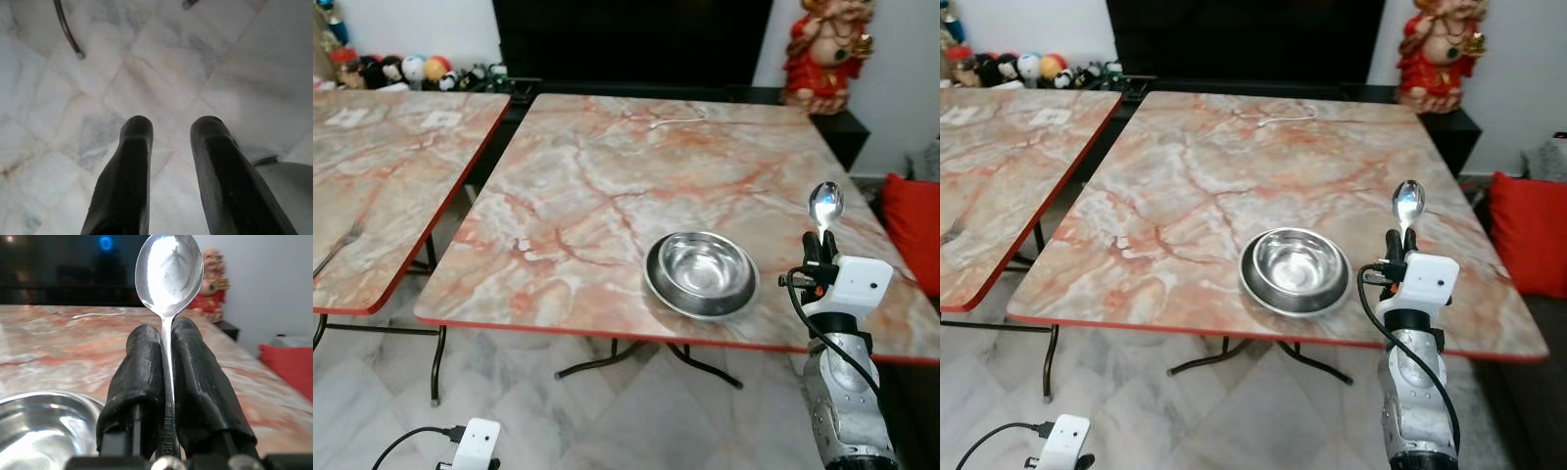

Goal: Setting the table

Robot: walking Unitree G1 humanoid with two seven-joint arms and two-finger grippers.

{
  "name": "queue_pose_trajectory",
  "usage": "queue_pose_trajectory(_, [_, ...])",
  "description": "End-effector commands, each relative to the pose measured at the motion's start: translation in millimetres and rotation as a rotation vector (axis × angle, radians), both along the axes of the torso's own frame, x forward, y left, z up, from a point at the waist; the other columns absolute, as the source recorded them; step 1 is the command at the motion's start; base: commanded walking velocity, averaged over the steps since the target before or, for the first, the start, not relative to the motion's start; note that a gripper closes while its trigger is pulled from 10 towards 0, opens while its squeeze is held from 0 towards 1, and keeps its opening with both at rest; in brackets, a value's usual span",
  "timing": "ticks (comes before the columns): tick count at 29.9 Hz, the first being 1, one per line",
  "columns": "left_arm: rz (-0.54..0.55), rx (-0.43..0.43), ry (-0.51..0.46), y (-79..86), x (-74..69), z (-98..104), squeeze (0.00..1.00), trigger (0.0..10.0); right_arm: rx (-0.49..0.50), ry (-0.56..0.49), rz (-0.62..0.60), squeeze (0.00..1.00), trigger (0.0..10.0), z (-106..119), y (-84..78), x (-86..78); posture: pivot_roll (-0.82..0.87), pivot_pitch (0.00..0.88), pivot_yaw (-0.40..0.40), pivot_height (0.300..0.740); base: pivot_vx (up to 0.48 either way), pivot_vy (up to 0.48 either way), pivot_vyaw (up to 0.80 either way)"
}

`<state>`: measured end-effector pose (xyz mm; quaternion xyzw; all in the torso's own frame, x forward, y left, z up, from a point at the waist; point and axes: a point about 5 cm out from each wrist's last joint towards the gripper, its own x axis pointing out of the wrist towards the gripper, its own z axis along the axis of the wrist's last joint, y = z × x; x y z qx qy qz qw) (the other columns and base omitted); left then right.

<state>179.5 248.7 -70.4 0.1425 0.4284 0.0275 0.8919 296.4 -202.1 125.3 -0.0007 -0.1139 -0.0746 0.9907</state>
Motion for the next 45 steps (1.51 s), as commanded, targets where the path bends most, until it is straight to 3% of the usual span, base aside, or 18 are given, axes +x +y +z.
queue_pose_trajectory(1, [0.009, -0.011, 0.002, -1.0, -0.1, -1, 0.00, 10.0, -0.003, -0.007, -0.005, 0.00, 10.0, 2, -2.1, 0.4, 0.06, 0.000, -0.027, 0.740, 0.368, 0.000, 0.00])
queue_pose_trajectory(12, [0.012, -0.013, 0.010, -2.2, -3.2, -2, 0.00, 10.0, 0.034, 0.002, -0.007, 0.00, 10.0, 2, -2.5, 2.8, 0.06, 0.000, -0.030, 0.740, 0.157, 0.000, 0.00])
queue_pose_trajectory(13, [0.011, -0.014, 0.010, -2.4, -3.2, -2, 0.00, 10.0, 0.064, 0.027, -0.013, 0.00, 10.0, 0, -4.4, 4.6, 0.06, 0.000, -0.029, 0.740, 0.000, 0.000, 0.00])
queue_pose_trajectory(23, [0.008, -0.021, 0.013, -3.4, -2.8, -3, 0.00, 10.0, 0.032, 0.201, -0.025, 0.00, 10.0, -6, -27.5, 12.9, 0.05, 0.005, -0.027, 0.740, 0.000, 0.000, 0.00])
queue_pose_trajectory(27, [0.009, -0.019, 0.011, -2.3, -1.9, -2, 0.00, 10.0, 0.113, 0.331, -0.002, 0.00, 10.0, -11, -34.2, 8.5, 0.05, 0.016, -0.022, 0.740, 0.000, 0.000, 0.00])
queue_pose_trajectory(29, [0.007, -0.019, 0.012, -2.2, -1.9, -2, 0.00, 10.0, 0.187, 0.375, 0.044, 0.00, 10.0, -13, -32.2, 6.0, 0.05, 0.016, -0.022, 0.740, 0.000, 0.000, 0.00])
queue_pose_trajectory(31, [0.006, -0.018, 0.012, -1.6, -1.4, -1, 0.00, 10.0, 0.200, 0.440, 0.091, 0.00, 10.0, -16, -27.7, 3.1, 0.04, 0.020, -0.019, 0.740, 0.000, 0.000, 0.00])
queue_pose_trajectory(45, [-0.004, -0.019, 0.009, -2.9, -0.2, -1, 0.00, 10.0, 0.285, 0.581, 0.172, 0.00, 10.0, -30, -17.7, -21.6, 0.04, 0.022, -0.019, 0.740, 0.000, 0.000, 0.00])
